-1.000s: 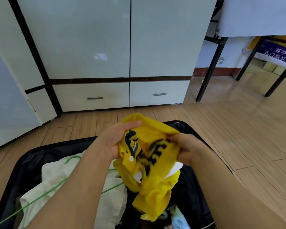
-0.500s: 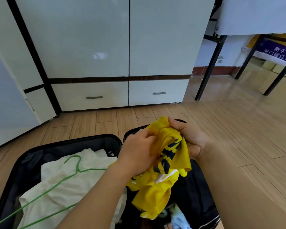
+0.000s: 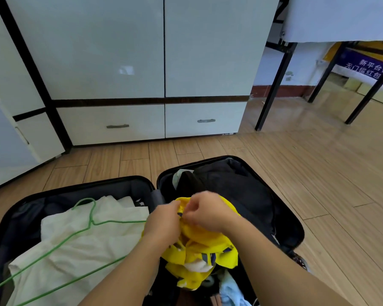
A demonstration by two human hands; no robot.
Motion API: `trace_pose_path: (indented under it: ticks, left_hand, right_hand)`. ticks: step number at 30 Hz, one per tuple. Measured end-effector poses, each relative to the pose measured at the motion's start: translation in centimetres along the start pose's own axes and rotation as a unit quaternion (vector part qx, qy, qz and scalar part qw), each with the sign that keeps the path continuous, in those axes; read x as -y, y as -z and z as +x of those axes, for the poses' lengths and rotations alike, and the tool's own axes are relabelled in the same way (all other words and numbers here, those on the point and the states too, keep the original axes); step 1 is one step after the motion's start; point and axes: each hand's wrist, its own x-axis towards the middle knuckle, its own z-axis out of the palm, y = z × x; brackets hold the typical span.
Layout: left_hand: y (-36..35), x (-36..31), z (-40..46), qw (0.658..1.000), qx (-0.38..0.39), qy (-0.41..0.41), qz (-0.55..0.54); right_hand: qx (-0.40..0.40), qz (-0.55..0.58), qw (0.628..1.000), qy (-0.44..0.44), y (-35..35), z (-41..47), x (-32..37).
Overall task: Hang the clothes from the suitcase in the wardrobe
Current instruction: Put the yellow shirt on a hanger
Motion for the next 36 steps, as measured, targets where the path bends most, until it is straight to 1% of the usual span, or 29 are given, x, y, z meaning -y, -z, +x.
trace_pose_path:
  ticks: [1, 2, 4, 5, 6, 8, 10, 11, 12, 13, 14, 15, 16, 17, 18, 19, 20, 21, 22, 24, 25, 26, 27, 29, 31, 33, 34, 35, 36]
  left_hand:
    - [0.5, 0.2, 0.5, 0.994, -0.003, 0.032, -0.105]
    - [1.3, 0.2, 1.0, 0.972, -0.003, 0.054, -0.229]
    - [3.2, -0.4, 1.3, 0.89, 0.01, 0.061, -0.452]
    - [4.1, -1.0, 1.1, 0.844, 0.028, 0.051, -0.533]
    - [4.9, -1.6, 1.0, 0.798, 0.048, 0.037, -0.6]
    - [6.5, -3.3, 0.4, 0.714, 0.086, 0.001, -0.695]
    - [7.9, -4.4, 0.1, 0.656, 0.091, -0.028, -0.749]
    - [8.4, -4.4, 0.3, 0.641, 0.073, -0.025, -0.764]
    - [8.8, -4.1, 0.7, 0.64, 0.04, -0.013, -0.767]
    - [8.8, -3.4, 1.3, 0.658, -0.003, 0.004, -0.753]
    - [8.8, -2.5, 1.9, 0.702, -0.055, 0.03, -0.709]
    - [8.7, -1.5, 2.5, 0.763, -0.107, 0.064, -0.634]
    - [8.5, -0.7, 2.6, 0.828, -0.15, 0.094, -0.532]
    - [8.3, -0.4, 2.4, 0.886, -0.175, 0.105, -0.417]
    - [8.0, -0.5, 2.0, 0.923, -0.195, 0.095, -0.318]
    - [7.9, -1.0, 1.5, 0.939, -0.222, 0.059, -0.254]
    - [7.9, -1.9, 0.8, 0.94, -0.246, 0.006, -0.237]
    - [8.1, -2.8, 0.1, 0.931, -0.253, -0.055, -0.258]
    - [8.3, -3.7, -0.5, 0.92, -0.226, -0.114, -0.3]
    - [8.4, -5.0, -1.4, 0.905, -0.103, -0.206, -0.358]
    - [8.3, -5.2, -1.5, 0.91, -0.055, -0.237, -0.336]
    - [7.9, -5.2, -1.4, 0.923, -0.033, -0.251, -0.289]
    - [7.6, -5.2, -1.3, 0.939, -0.034, -0.25, -0.236]
    - [6.8, -4.8, -0.9, 0.963, -0.057, -0.231, -0.13]
    - [6.2, -4.1, -0.7, 0.974, -0.026, -0.203, -0.101]
    - [5.7, -3.8, -0.4, 0.976, 0.032, -0.157, -0.148]
    - [5.6, -3.8, -0.3, 0.968, 0.055, -0.125, -0.209]
    - [5.7, -4.1, -0.3, 0.949, 0.075, -0.084, -0.295]
    - [6.0, -4.5, -0.4, 0.919, 0.095, -0.042, -0.38]
  right_hand:
    - [0.042, -0.044, 0.998, -0.023, -0.7, 0.1, 0.0]
    - [0.041, -0.084, 0.995, -0.044, -1.5, 0.4, -0.6]
    - [-0.009, -0.066, 0.991, -0.113, -2.1, 0.6, -1.6]
    - [-0.046, -0.045, 0.986, -0.155, -1.9, 0.7, -2.1]
    - [-0.078, -0.053, 0.979, -0.183, -1.3, 0.7, -2.3]
    - [-0.142, -0.132, 0.961, -0.195, 0.7, 0.8, -2.3]
    - [-0.217, -0.154, 0.953, -0.148, 3.2, 1.0, -2.2]
    - [-0.221, -0.136, 0.958, -0.12, 4.6, 0.8, -2.1]
    - [-0.203, -0.107, 0.968, -0.101, 6.1, 0.6, -2.1]
    - [-0.174, -0.05, 0.979, -0.093, 7.6, 0.3, -2.2]
    - [-0.152, 0.046, 0.983, -0.088, 8.9, -0.2, -2.0]
    - [-0.134, 0.165, 0.973, -0.087, 9.7, -0.7, -2.0]
    - [-0.127, 0.272, 0.95, -0.086, 10.1, -1.0, -2.1]
    - [-0.134, 0.349, 0.923, -0.09, 10.1, -1.0, -2.3]
    - [-0.153, 0.398, 0.9, -0.09, 9.8, -1.0, -2.2]
    - [-0.18, 0.417, 0.886, -0.091, 9.5, -0.9, -2.1]
    - [-0.21, 0.408, 0.884, -0.091, 9.2, -0.7, -2.0]
    - [-0.235, 0.385, 0.888, -0.088, 9.0, -0.6, -1.7]
    - [-0.248, 0.358, 0.897, -0.078, 9.0, -0.7, -1.1]
    - [-0.265, 0.286, 0.919, -0.05, 9.1, -0.7, 0.0]
    - [-0.272, 0.254, 0.928, -0.034, 9.2, -0.8, 0.4]
    - [-0.283, 0.231, 0.931, -0.019, 9.2, -0.9, 0.9]
    - [-0.299, 0.223, 0.928, -0.014, 9.4, -1.0, 1.1]
    - [-0.349, 0.263, 0.9, -0.016, 9.8, -1.1, 0.9]
    - [-0.386, 0.322, 0.865, -0.014, 10.4, -1.3, 0.5]
    - [-0.383, 0.359, 0.851, -0.001, 10.8, -1.4, 0.5]
    - [-0.366, 0.387, 0.846, 0.01, 10.8, -1.5, 0.5]
    - [-0.337, 0.426, 0.839, 0.021, 10.8, -1.5, 0.7]
    - [-0.298, 0.473, 0.828, 0.033, 10.7, -1.7, 0.9]
